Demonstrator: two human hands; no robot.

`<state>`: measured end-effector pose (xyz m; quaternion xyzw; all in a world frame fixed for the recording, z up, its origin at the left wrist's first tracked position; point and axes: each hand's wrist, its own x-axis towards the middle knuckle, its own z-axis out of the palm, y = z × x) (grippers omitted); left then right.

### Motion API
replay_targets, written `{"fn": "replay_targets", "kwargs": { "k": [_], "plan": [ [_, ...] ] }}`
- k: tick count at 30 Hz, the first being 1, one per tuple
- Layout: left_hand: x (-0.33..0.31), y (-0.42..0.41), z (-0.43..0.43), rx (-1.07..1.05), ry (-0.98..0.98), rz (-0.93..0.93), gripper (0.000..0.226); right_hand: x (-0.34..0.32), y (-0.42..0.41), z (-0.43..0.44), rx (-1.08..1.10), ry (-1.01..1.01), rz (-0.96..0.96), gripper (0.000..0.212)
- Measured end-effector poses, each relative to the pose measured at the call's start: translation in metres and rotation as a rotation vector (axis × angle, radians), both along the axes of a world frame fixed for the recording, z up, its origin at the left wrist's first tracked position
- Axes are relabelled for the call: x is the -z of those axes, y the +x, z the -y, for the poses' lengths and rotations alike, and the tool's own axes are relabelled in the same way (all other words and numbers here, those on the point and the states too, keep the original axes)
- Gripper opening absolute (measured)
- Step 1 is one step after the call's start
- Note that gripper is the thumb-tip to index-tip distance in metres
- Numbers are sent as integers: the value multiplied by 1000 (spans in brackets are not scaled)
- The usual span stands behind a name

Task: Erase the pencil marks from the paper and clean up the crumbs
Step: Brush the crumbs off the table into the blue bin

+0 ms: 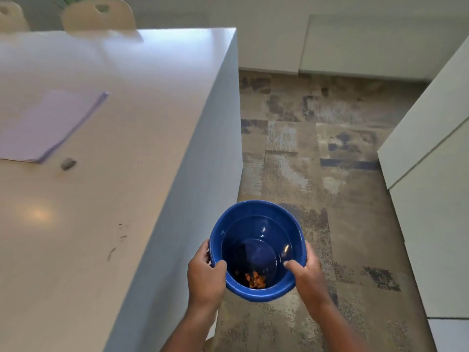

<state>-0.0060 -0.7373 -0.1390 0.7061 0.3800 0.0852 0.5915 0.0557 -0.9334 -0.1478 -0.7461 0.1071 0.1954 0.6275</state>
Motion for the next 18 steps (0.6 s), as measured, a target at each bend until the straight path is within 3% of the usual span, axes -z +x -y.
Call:
{"fn": "replay_targets", "kwargs": {
  "k": [7, 12, 16, 18],
  "plan": [
    [-62, -40, -24, 183, 120, 32, 54, -55, -40, -20, 40, -8, 0, 45],
    [-84, -76, -26, 455, 403, -4, 92, -71, -60, -39, 54, -100, -16, 42],
    [-102, -104, -38, 706, 528, 208, 90, -76, -67, -56, 62, -143, -23, 37],
    [-121, -113, -54, 697, 546, 321, 87, -80, -69, -66, 49, -159, -25, 37]
  ]
}}
